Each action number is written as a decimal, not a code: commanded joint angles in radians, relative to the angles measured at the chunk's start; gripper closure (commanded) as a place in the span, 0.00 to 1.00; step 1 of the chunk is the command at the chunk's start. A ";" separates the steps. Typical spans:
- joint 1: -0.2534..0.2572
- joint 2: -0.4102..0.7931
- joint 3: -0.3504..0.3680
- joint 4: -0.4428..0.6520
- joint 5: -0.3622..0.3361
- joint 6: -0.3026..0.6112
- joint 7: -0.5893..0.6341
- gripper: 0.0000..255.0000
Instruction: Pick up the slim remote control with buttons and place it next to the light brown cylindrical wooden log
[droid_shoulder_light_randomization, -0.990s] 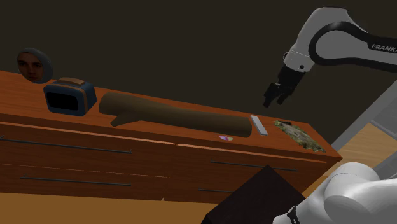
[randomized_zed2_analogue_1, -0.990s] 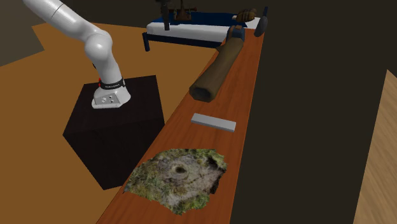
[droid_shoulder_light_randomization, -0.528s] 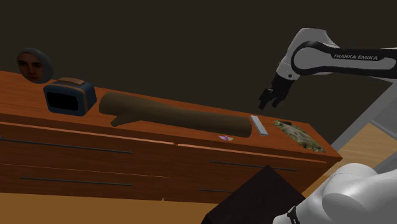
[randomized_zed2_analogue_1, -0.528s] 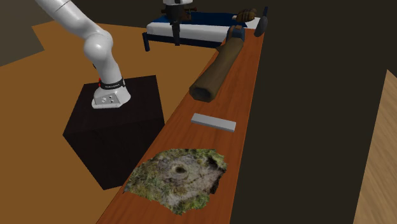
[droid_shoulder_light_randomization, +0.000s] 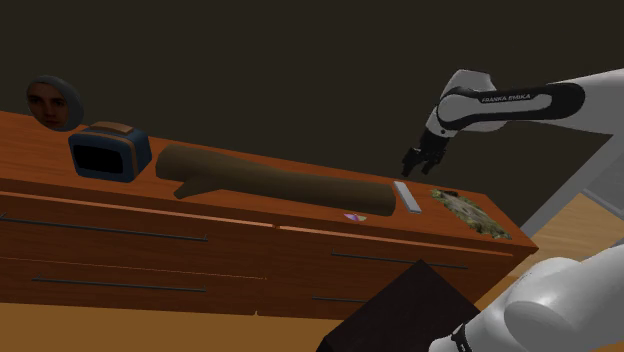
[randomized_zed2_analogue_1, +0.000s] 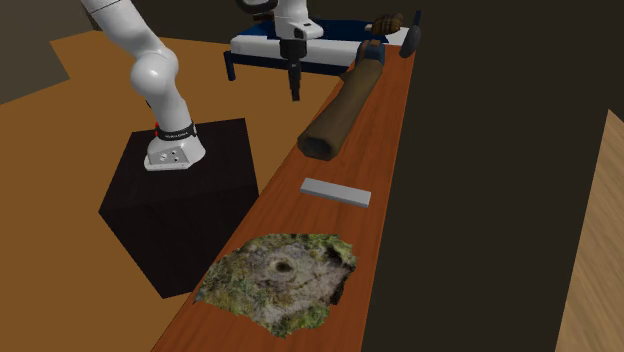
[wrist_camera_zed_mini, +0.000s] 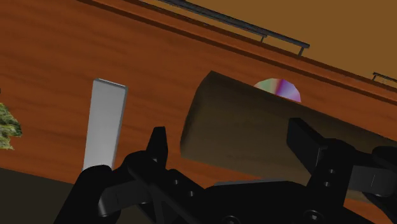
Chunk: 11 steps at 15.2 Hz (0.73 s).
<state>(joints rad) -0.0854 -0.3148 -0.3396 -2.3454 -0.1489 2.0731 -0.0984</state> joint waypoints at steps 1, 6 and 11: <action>-0.008 0.062 -0.030 0.018 0.013 0.044 -0.027 0.00; -0.027 0.237 -0.097 0.092 0.081 0.136 -0.114 0.00; -0.065 0.426 -0.137 0.194 0.191 0.200 -0.217 0.00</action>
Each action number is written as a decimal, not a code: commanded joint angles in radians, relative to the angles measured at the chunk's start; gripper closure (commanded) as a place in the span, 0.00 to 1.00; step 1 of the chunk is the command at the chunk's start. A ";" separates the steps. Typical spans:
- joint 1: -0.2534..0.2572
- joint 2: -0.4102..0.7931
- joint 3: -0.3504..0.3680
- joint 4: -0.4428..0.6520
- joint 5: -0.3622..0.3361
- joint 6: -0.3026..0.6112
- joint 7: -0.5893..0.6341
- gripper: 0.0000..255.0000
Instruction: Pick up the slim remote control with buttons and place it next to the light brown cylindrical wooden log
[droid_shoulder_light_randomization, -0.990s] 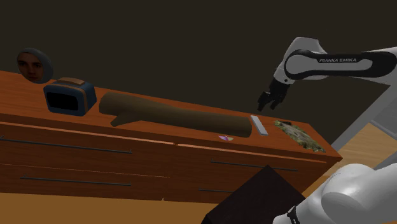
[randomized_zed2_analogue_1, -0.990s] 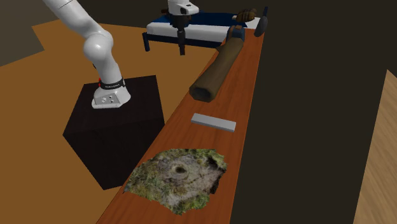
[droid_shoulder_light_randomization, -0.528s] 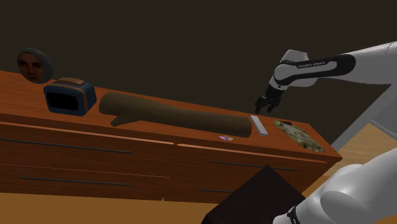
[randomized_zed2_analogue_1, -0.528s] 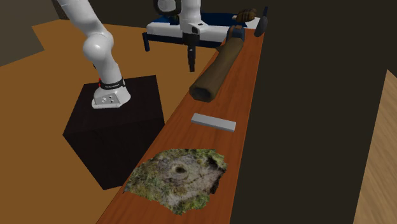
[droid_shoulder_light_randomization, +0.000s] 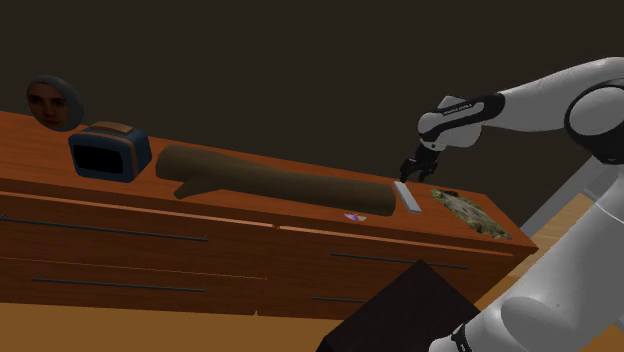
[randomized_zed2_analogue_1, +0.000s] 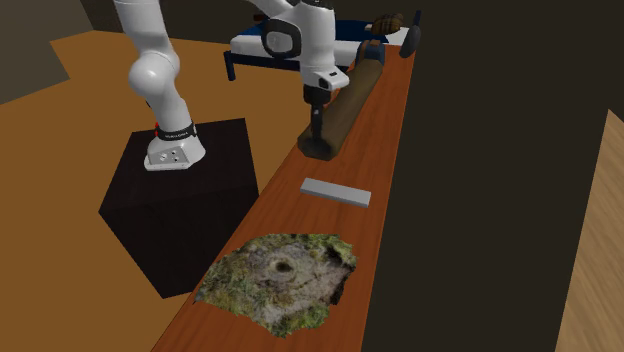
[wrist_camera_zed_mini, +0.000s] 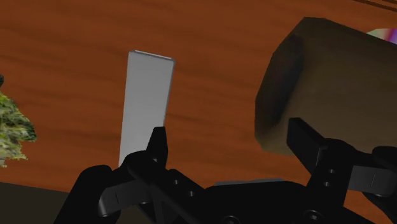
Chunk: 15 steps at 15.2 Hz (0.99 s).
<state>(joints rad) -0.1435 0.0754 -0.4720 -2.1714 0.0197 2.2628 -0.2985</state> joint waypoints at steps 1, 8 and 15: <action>-0.019 0.074 -0.008 0.044 0.047 0.020 -0.038 0.00; -0.135 0.341 0.010 0.243 0.205 0.046 -0.160 0.00; -0.198 0.472 0.040 0.328 0.268 0.080 -0.201 0.00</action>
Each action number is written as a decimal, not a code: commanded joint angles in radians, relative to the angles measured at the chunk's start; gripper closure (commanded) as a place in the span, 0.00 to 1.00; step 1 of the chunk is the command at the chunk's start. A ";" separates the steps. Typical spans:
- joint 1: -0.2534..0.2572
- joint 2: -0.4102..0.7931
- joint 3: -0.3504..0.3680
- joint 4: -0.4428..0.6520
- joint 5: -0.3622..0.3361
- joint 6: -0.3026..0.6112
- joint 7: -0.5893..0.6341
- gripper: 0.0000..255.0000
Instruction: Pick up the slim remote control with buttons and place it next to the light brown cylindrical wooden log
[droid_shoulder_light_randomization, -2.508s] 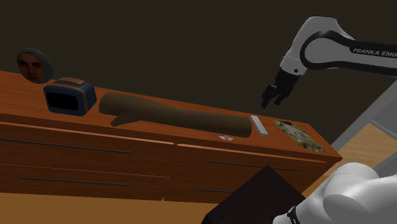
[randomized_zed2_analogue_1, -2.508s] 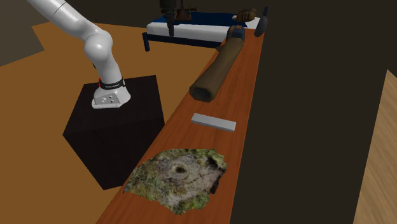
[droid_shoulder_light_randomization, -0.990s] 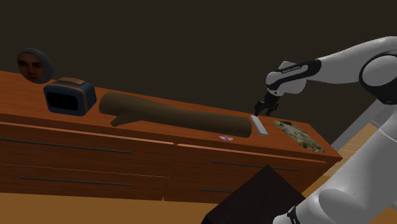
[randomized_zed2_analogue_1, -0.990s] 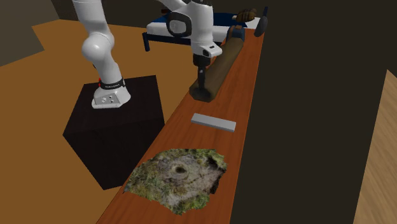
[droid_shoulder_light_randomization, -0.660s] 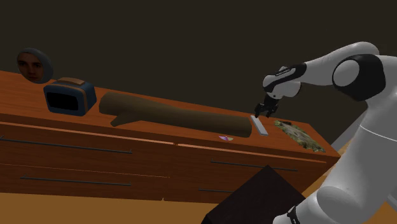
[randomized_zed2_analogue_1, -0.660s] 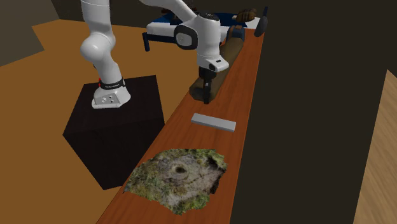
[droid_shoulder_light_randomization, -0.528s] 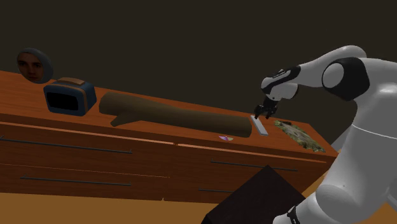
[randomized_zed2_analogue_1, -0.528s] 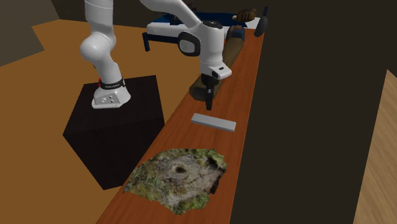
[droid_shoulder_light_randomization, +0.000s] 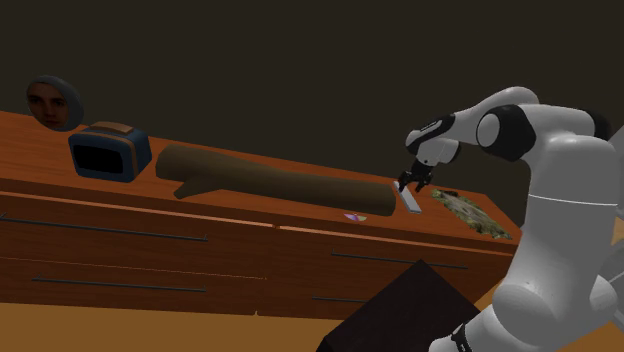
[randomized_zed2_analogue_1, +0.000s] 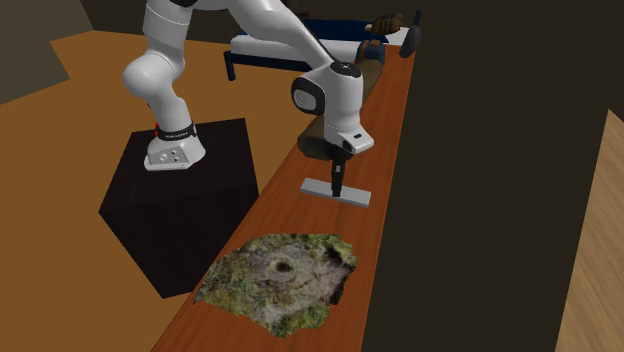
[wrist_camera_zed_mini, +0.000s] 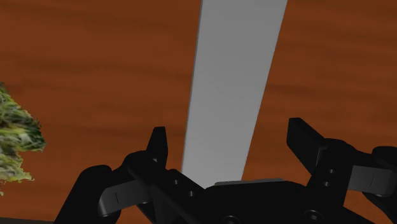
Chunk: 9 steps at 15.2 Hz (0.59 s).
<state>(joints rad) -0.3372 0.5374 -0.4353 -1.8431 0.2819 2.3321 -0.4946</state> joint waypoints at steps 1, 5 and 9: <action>-0.007 0.019 0.007 -0.001 0.011 0.020 -0.008 0.00; -0.014 0.044 0.017 -0.001 0.023 0.043 -0.015 0.00; -0.014 0.044 0.017 -0.001 0.023 0.043 -0.015 0.00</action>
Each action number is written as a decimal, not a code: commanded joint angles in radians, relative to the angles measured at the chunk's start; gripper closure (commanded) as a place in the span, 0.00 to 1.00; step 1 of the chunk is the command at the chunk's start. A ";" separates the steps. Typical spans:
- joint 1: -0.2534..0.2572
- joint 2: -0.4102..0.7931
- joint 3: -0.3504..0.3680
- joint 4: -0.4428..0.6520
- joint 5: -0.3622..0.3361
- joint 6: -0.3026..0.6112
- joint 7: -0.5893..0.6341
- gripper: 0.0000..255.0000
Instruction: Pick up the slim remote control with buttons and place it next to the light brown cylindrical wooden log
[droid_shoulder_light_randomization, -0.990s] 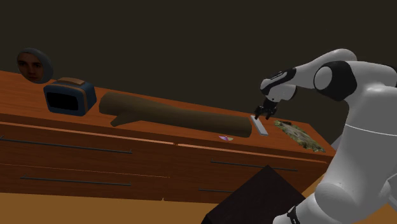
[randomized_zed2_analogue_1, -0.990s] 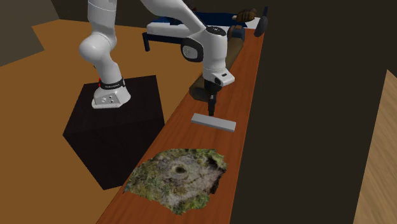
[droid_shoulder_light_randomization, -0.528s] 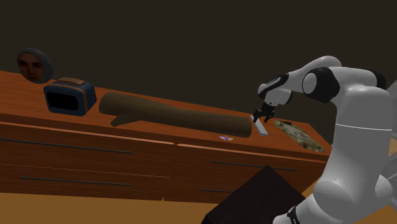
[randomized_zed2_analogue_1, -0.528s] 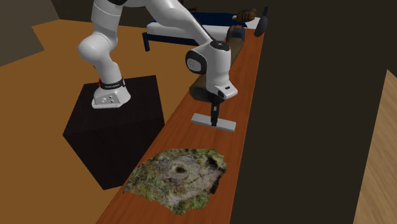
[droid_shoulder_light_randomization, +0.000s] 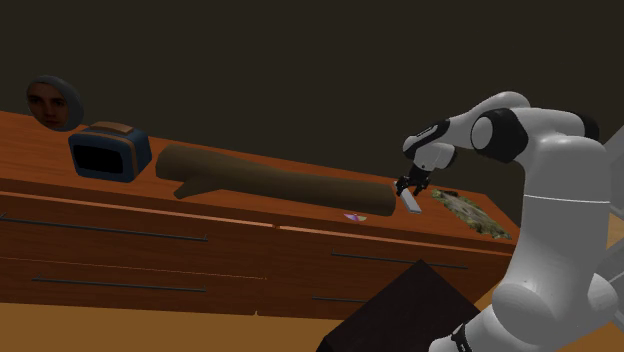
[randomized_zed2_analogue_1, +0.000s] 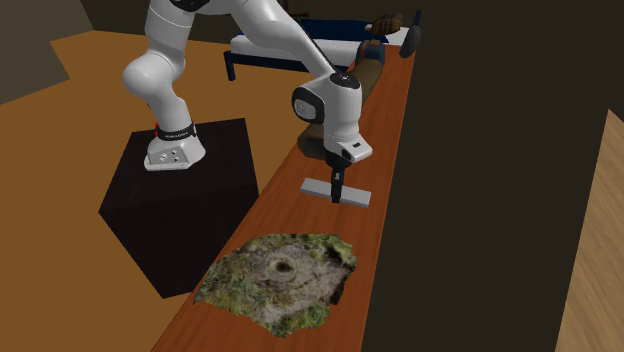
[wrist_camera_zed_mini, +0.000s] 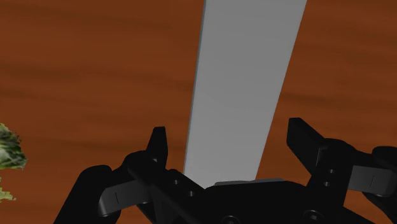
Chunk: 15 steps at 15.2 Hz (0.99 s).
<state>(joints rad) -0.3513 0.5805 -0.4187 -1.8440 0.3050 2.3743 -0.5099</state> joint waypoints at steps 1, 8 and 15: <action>0.000 0.000 0.000 0.000 0.000 0.000 0.000 0.00; 0.000 0.000 0.000 0.000 0.000 0.000 0.000 1.00; 0.008 -0.027 -0.011 0.001 -0.014 -0.027 0.008 1.00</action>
<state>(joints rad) -0.3476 0.5643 -0.4259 -1.8404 0.2959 2.3550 -0.5053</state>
